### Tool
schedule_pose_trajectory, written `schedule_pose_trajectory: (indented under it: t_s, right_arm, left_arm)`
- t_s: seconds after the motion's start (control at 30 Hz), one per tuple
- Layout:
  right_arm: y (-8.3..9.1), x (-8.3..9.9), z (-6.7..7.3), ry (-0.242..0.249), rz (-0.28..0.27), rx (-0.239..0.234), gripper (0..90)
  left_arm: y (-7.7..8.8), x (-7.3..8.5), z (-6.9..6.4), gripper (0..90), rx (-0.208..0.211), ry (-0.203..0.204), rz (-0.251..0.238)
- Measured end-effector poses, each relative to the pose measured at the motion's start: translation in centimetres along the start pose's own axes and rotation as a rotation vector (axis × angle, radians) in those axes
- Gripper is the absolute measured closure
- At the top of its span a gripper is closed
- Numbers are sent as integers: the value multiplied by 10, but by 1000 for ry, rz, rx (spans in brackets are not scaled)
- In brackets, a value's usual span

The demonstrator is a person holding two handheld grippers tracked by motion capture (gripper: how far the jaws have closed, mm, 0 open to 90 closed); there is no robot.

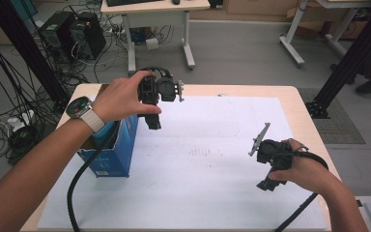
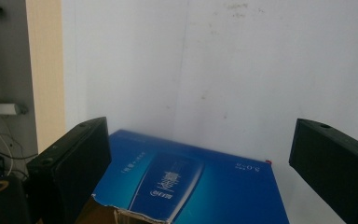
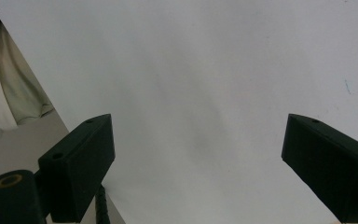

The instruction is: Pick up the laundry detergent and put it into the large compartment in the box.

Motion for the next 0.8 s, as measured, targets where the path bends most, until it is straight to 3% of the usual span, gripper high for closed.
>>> schedule_pose_trajectory:
  t_s: [0.8]
  right_arm:
    - [1, 2, 1, -4, -4, 1, 87]
  left_arm:
    - [-1, 0, -1, 58, 3, 10, -23]
Point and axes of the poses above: each handheld gripper's, and its own axes: y roughly backward along the jaws, x roughly out of its underside, z roughly to its left, the point moved 8 cm from there along -y, roughly forward along the jaws, and after that the axes turned 12 degrees about x, right-handed, at the moved point
